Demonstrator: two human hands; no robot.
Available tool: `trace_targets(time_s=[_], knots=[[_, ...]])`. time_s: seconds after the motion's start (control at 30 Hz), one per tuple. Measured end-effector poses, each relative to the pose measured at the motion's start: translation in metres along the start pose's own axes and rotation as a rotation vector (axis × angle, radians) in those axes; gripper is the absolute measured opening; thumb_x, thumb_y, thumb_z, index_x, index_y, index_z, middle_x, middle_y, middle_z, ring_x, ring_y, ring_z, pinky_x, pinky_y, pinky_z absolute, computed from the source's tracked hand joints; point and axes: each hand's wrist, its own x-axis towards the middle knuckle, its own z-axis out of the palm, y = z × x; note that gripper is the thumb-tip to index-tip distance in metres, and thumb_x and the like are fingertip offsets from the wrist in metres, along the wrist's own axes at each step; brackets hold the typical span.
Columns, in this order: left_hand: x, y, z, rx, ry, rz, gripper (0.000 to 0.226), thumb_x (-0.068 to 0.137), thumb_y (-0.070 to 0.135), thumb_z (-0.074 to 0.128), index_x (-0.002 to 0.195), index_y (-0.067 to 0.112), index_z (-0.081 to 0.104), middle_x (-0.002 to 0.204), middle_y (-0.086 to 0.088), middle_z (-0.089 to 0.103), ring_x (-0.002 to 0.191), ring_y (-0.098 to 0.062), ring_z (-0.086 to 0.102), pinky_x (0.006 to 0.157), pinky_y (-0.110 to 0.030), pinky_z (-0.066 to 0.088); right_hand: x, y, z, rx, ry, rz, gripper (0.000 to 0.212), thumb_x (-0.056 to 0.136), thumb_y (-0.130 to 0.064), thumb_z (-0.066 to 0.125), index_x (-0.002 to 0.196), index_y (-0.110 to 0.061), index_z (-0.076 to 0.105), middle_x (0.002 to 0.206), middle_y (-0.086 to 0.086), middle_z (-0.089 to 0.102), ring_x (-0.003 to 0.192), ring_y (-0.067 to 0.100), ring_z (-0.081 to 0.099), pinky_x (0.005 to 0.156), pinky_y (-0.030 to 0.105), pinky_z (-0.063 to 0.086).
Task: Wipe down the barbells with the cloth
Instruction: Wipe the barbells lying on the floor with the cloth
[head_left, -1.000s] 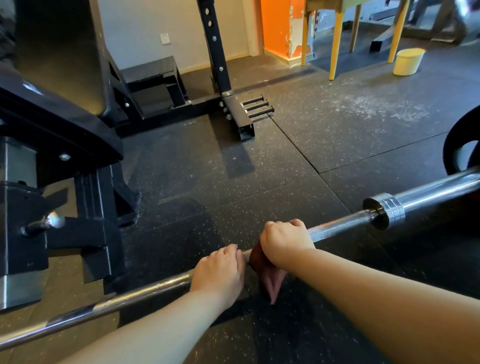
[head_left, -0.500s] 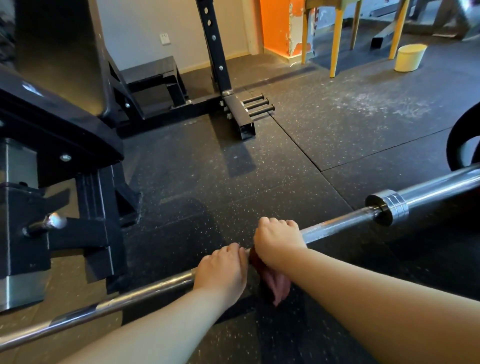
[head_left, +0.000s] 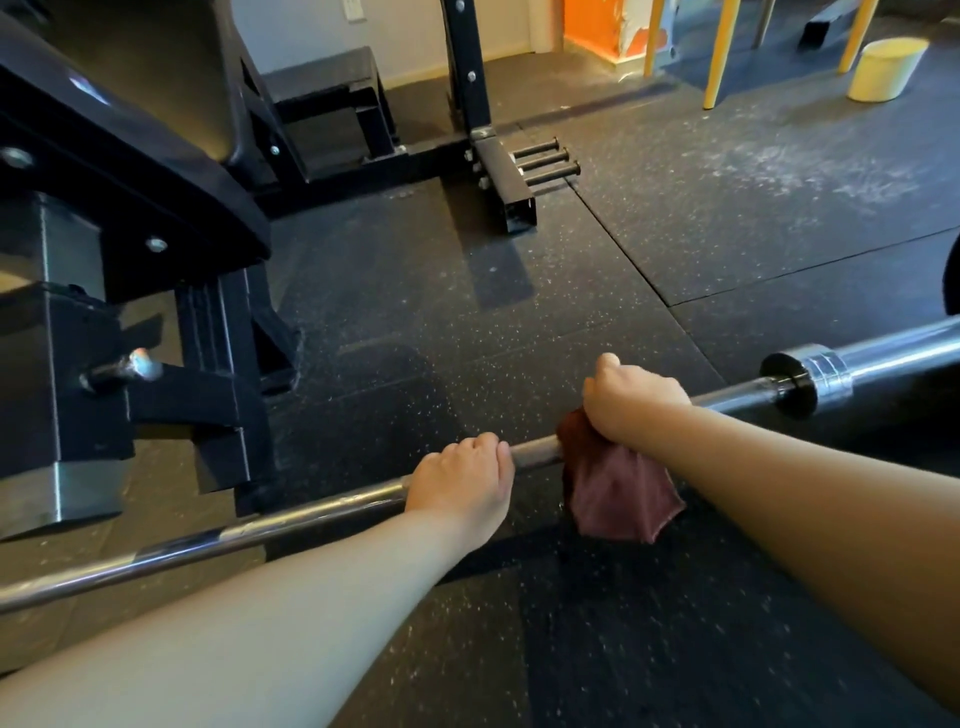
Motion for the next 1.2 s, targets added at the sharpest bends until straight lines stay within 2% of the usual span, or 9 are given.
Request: trace_targets(time_s=[0.13, 0.23, 0.37, 0.5, 0.7, 0.83, 0.93, 1.07, 1.2], knots=[[-0.001, 0.001, 0.001, 0.034, 0.007, -0.004, 0.039, 0.109, 0.043, 0.022, 0.111, 0.024, 0.056, 0.103, 0.005, 0.065, 0.088, -0.018, 0.064, 0.079, -0.038, 0.052, -0.035, -0.021, 0.026, -0.052, 0.068, -0.394, 0.043, 0.107, -0.044, 0.031, 0.119, -0.015, 0.06, 0.119, 0.008, 0.06, 0.109, 0.032, 0.059, 0.094, 0.045, 0.048], [-0.001, 0.001, 0.003, 0.065, 0.016, 0.003, 0.035, 0.108, 0.042, 0.024, 0.112, 0.024, 0.055, 0.103, 0.004, 0.065, 0.086, -0.017, 0.063, 0.077, -0.038, 0.052, -0.036, -0.007, 0.029, -0.032, 0.081, -0.527, 0.044, 0.104, -0.056, 0.032, 0.113, -0.024, 0.061, 0.114, -0.002, 0.06, 0.107, 0.023, 0.057, 0.093, 0.039, 0.044], [-0.002, 0.0, 0.001, 0.033, 0.031, -0.003, 0.041, 0.109, 0.042, 0.021, 0.12, 0.023, 0.055, 0.104, 0.005, 0.064, 0.086, -0.014, 0.062, 0.076, -0.033, 0.055, -0.023, 0.029, 0.025, -0.034, 0.166, -0.421, 0.041, 0.102, -0.06, 0.034, 0.107, -0.023, 0.051, 0.109, -0.002, 0.065, 0.099, 0.024, 0.063, 0.085, 0.038, 0.043], [0.0, 0.001, 0.001, 0.048, 0.017, 0.004, 0.041, 0.109, 0.041, 0.02, 0.121, 0.022, 0.054, 0.106, 0.004, 0.063, 0.087, -0.015, 0.061, 0.077, -0.032, 0.053, -0.032, 0.014, 0.041, 0.031, 0.327, -0.211, 0.04, 0.104, -0.053, 0.028, 0.099, -0.023, 0.054, 0.105, 0.0, 0.068, 0.099, 0.025, 0.062, 0.097, 0.041, 0.043], [-0.002, 0.003, 0.002, 0.05, 0.028, -0.013, 0.042, 0.109, 0.041, 0.02, 0.12, 0.022, 0.056, 0.105, 0.003, 0.065, 0.088, -0.017, 0.063, 0.08, -0.038, 0.055, -0.038, 0.004, 0.046, -0.026, 0.192, -0.499, 0.039, 0.105, -0.052, 0.03, 0.116, -0.025, 0.055, 0.114, -0.004, 0.061, 0.107, 0.021, 0.059, 0.099, 0.038, 0.044], [-0.001, -0.003, 0.004, 0.056, 0.031, 0.018, 0.04, 0.109, 0.04, 0.023, 0.124, 0.022, 0.054, 0.106, 0.005, 0.063, 0.085, -0.013, 0.061, 0.075, -0.031, 0.057, -0.028, 0.025, 0.044, -0.082, 0.299, -0.361, 0.039, 0.104, -0.05, 0.027, 0.105, -0.024, 0.057, 0.099, -0.003, 0.067, 0.094, 0.025, 0.064, 0.088, 0.04, 0.046], [0.0, -0.001, 0.003, 0.062, 0.042, 0.015, 0.04, 0.109, 0.04, 0.022, 0.121, 0.021, 0.055, 0.105, 0.004, 0.063, 0.084, -0.014, 0.061, 0.075, -0.034, 0.056, -0.035, 0.005, 0.058, -0.006, 0.36, -0.283, 0.038, 0.105, -0.044, 0.029, 0.104, -0.023, 0.06, 0.101, -0.002, 0.065, 0.097, 0.026, 0.061, 0.094, 0.041, 0.043], [-0.001, 0.002, 0.001, 0.054, 0.041, 0.012, 0.04, 0.109, 0.039, 0.021, 0.12, 0.021, 0.056, 0.108, 0.002, 0.065, 0.091, -0.017, 0.063, 0.08, -0.036, 0.053, -0.042, -0.011, 0.069, -0.005, 0.329, -0.448, 0.037, 0.107, -0.044, 0.029, 0.117, -0.024, 0.059, 0.114, -0.004, 0.061, 0.106, 0.022, 0.057, 0.101, 0.039, 0.04], [-0.003, -0.006, 0.002, 0.052, 0.042, 0.068, 0.039, 0.109, 0.037, 0.023, 0.129, 0.02, 0.052, 0.114, 0.003, 0.063, 0.09, -0.012, 0.057, 0.077, -0.03, 0.049, -0.03, 0.019, 0.056, -0.098, 0.354, -0.524, 0.033, 0.104, -0.046, 0.034, 0.107, -0.027, 0.061, 0.1, -0.007, 0.065, 0.09, 0.023, 0.065, 0.082, 0.041, 0.049]])
